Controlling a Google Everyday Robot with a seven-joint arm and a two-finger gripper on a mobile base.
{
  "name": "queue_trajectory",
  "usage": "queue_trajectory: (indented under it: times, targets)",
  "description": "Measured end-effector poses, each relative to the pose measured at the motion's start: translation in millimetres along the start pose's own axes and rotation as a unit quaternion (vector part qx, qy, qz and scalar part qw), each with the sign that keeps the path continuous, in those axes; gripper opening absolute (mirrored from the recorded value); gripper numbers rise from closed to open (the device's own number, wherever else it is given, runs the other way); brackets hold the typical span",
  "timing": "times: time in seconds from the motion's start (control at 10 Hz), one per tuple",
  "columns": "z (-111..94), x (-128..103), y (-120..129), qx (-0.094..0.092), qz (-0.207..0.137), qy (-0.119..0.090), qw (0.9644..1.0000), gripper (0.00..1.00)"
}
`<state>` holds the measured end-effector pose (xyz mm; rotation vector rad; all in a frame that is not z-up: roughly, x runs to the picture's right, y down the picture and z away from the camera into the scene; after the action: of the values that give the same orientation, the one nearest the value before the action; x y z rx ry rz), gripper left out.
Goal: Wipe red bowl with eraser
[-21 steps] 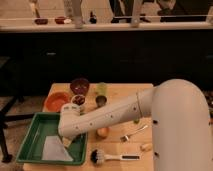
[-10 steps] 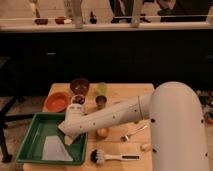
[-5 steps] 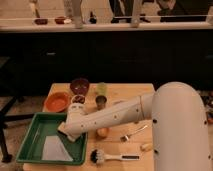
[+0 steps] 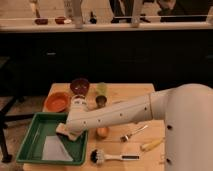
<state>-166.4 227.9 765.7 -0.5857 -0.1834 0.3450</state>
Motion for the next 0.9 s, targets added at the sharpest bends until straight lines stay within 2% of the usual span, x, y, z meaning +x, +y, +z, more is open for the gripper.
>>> queue_trajectory:
  times: [0.3,0.5,0.9]
  targets:
    - [-10.6,-7.4,-1.8,-0.009,-0.022,-0.028,0.9993,0.0]
    - [-18.0,-20.2,-1.7,-0.012,-0.032,-0.051,0.9981,0.0]
    - [-32.6,-64.7,4.1,-0.018,-0.052,-0.098,0.9936,0.0]
